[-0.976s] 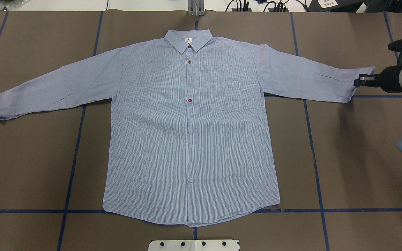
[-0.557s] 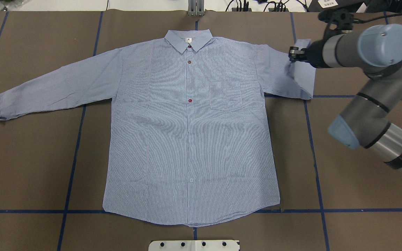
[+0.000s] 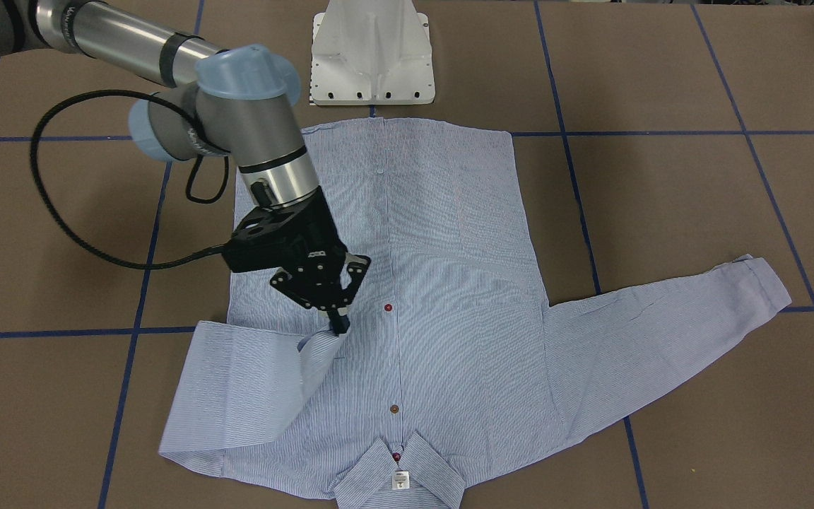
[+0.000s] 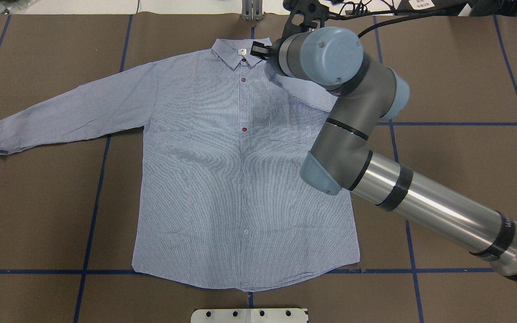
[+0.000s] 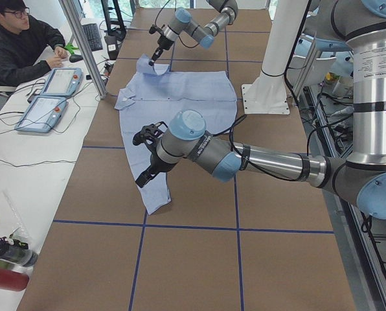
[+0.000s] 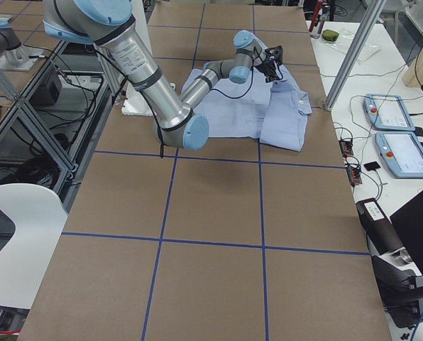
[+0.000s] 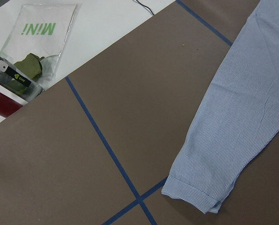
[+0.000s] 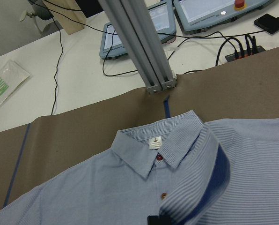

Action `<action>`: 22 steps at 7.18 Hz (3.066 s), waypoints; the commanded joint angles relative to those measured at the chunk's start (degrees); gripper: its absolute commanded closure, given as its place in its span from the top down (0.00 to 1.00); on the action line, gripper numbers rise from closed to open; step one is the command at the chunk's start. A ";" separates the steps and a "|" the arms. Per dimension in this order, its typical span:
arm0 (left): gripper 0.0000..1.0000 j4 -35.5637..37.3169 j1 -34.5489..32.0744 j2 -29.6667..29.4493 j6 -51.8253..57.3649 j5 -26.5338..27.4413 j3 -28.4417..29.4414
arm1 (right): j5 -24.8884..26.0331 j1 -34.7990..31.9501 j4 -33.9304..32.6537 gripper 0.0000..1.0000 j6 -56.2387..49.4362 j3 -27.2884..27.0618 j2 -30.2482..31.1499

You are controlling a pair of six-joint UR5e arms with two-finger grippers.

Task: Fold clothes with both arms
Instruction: 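Carry the sleeve across the shirt body toward the collar and release, then raise the right gripper away while the left gripper reaches the other cuff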

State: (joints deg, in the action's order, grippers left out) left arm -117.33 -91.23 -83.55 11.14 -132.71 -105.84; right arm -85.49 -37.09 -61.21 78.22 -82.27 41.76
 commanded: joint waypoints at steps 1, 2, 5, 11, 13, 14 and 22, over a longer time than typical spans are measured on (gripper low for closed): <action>1.00 -0.27 0.00 -0.03 -0.07 0.09 0.28 | 5.31 5.34 -0.14 0.00 1.32 10.68 -10.42; 1.00 -0.27 0.00 -0.03 -0.07 0.00 0.28 | 6.46 6.84 -0.22 0.00 1.32 15.08 -13.51; 1.00 -0.36 0.00 -0.03 -0.07 0.00 0.81 | 8.58 11.58 -0.31 0.00 0.80 19.24 -14.51; 1.00 -0.45 0.00 -0.90 -0.24 0.00 1.86 | -1.63 5.31 -25.04 1.00 0.45 23.92 -23.92; 1.00 -6.19 0.52 -1.26 -6.08 0.00 1.51 | -14.74 -4.96 -28.69 1.00 -11.88 17.81 -18.86; 1.00 -13.47 3.57 -1.26 -9.44 0.43 3.77 | -21.24 -9.63 -28.79 1.00 -18.82 10.36 -12.29; 1.00 -50.71 24.41 -2.67 -50.55 17.92 28.31 | -43.63 -36.65 -27.47 1.00 -55.81 -20.11 31.53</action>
State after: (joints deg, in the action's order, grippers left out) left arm -164.47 -68.84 -86.00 -34.25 -116.41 -80.33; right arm -128.88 -72.76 -88.72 23.23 -100.55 70.54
